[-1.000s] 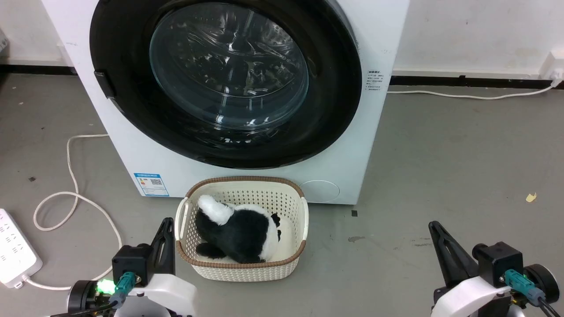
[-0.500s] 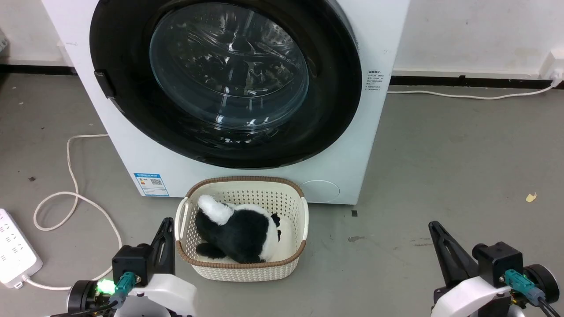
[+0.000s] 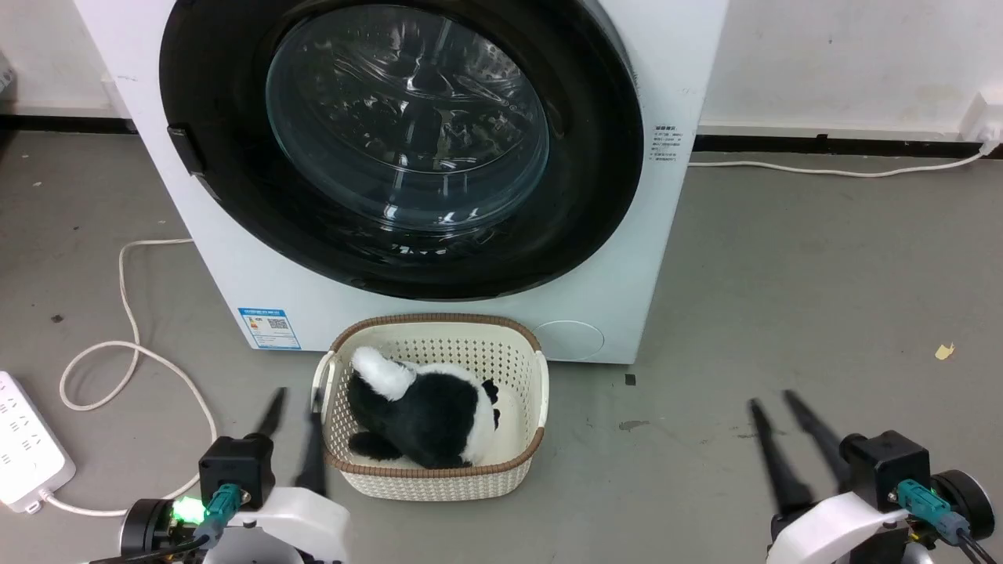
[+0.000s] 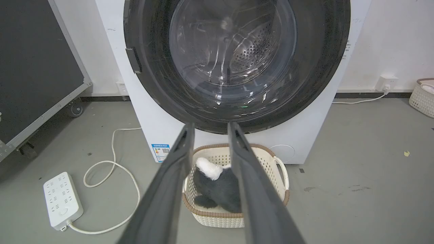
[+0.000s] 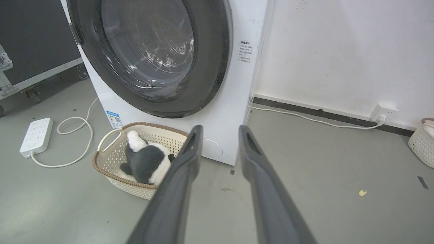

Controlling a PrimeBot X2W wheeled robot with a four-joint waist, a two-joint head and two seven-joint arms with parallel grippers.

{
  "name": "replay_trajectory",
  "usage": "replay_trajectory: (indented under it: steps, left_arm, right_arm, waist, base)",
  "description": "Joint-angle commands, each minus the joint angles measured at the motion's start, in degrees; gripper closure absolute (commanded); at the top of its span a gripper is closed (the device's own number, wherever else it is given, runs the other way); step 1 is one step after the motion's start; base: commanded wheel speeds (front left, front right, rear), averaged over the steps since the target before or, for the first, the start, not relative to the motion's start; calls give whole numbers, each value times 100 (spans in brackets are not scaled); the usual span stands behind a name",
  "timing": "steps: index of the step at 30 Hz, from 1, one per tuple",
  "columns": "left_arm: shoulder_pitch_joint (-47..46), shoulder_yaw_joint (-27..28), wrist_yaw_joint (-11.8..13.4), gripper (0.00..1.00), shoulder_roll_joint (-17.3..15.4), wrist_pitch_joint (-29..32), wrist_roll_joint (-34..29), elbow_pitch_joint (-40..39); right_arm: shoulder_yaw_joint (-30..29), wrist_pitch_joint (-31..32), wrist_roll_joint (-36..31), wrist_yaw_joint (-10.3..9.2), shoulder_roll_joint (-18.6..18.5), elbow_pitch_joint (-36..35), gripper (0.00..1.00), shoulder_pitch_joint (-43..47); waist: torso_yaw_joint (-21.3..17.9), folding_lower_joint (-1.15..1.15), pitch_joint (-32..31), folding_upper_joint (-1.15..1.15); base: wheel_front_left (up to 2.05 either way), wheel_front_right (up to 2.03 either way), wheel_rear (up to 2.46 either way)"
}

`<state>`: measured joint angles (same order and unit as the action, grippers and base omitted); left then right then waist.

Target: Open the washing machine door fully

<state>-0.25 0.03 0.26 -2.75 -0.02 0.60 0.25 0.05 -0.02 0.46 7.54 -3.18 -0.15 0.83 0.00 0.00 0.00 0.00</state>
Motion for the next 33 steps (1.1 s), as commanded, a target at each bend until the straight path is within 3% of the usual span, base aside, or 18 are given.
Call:
replay_trajectory:
  steps: [1,18,33]
  left_arm:
    - [0,-2,0,0,0,-1,0,0]
    - [-30,-86,30,0,-1,-197,57,23]
    - [-262,-225,148,0,-3,-400,194,-67]
  right_arm:
    - [-2,-1,3,0,-1,0,0,0]
    - [1,-197,96,-1,-13,-72,0,-28]
    - [155,-400,348,-1,-484,-182,0,-588]
  waist:
    - [0,0,0,0]
    - [36,0,109,0]
    - [223,0,637,0]
  base:
    - [0,0,0]
    - [0,0,0]
    - [0,0,0]
